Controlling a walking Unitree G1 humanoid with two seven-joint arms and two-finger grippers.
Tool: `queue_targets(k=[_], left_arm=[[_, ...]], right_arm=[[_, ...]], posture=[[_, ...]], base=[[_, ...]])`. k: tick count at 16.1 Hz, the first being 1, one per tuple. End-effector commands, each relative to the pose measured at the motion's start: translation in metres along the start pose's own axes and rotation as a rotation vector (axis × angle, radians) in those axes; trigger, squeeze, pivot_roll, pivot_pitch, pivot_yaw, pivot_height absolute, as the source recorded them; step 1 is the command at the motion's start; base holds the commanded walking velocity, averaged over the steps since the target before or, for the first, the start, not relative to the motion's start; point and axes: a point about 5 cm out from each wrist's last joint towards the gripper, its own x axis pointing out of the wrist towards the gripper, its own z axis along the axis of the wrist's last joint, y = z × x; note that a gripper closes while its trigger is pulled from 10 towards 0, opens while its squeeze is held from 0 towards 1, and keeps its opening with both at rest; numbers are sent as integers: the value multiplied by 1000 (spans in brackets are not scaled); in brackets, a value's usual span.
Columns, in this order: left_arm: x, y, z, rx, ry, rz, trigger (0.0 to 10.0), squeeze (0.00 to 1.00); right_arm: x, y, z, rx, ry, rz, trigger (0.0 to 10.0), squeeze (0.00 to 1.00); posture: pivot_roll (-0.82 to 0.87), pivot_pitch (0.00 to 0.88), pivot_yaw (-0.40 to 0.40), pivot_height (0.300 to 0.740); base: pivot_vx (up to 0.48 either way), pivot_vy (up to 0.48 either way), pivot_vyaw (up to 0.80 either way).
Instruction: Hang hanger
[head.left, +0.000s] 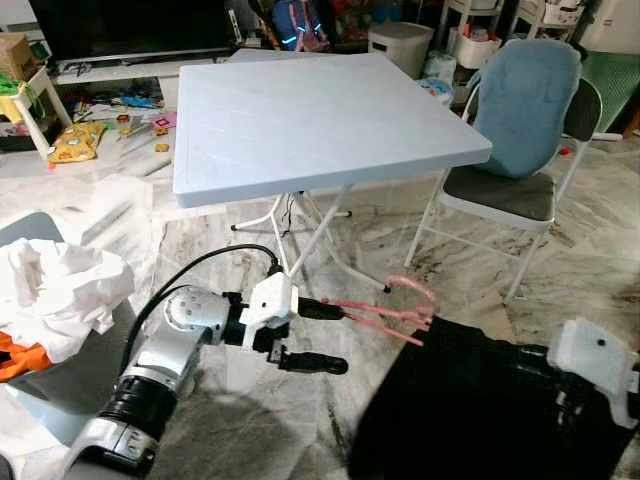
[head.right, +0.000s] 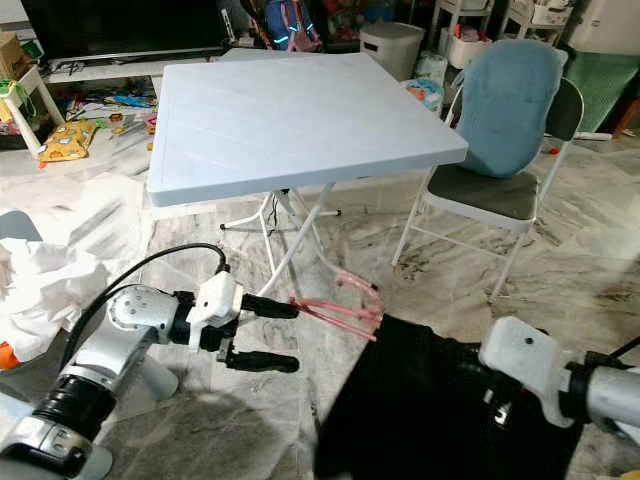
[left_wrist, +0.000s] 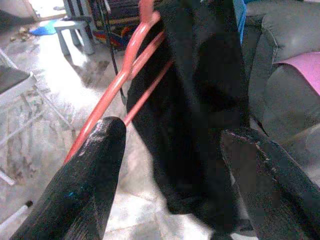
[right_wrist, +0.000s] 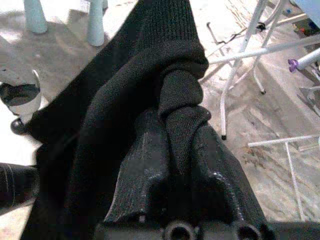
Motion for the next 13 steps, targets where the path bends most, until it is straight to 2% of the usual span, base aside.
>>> queue_targets(k=[1,4,5,6,7,10,11,12,13], left_arm=[[-3,0,-1,6,30,-21,10000,1000],[-3,2,-8,51,61,18,10000,1000],[-1,4,-7,60,58,30,10000,588],[0,5,-7,65,56,35,10000,588],[5,9,-5,101,60,60,10000,0],[14,10,-4,98,36,35,10000,0],[17,10,-3,93,21,9,4353,0],[20,9,-2,78,2,-15,0,0],[22,6,-2,75,5,-53,0,0]], right_arm=[[-11,-8,12,-49,-34,-1,10000,0],[-24,0,22,-47,-62,116,10000,0],[-26,3,24,-42,-71,139,10000,0],[-26,3,25,-41,-73,145,10000,0],[-26,8,28,-33,-86,176,10000,0],[-25,16,35,-25,-112,213,10000,0],[-24,17,37,-24,-118,215,10000,0],[-24,17,37,-24,-121,211,10000,0],[-23,17,37,-30,-121,210,10000,0]], posture=[[-33,0,-28,740],[-39,0,-26,740],[-42,0,-26,740],[-42,0,-26,740],[-48,0,-25,740],[-52,0,-28,740],[-52,0,-28,740],[-56,0,-29,740],[-58,0,-27,740]], base=[[0,0,0],[0,0,0],[0,0,0],[0,0,0],[0,0,0],[0,0,0],[0,0,0],[0,0,0],[0,0,0]])
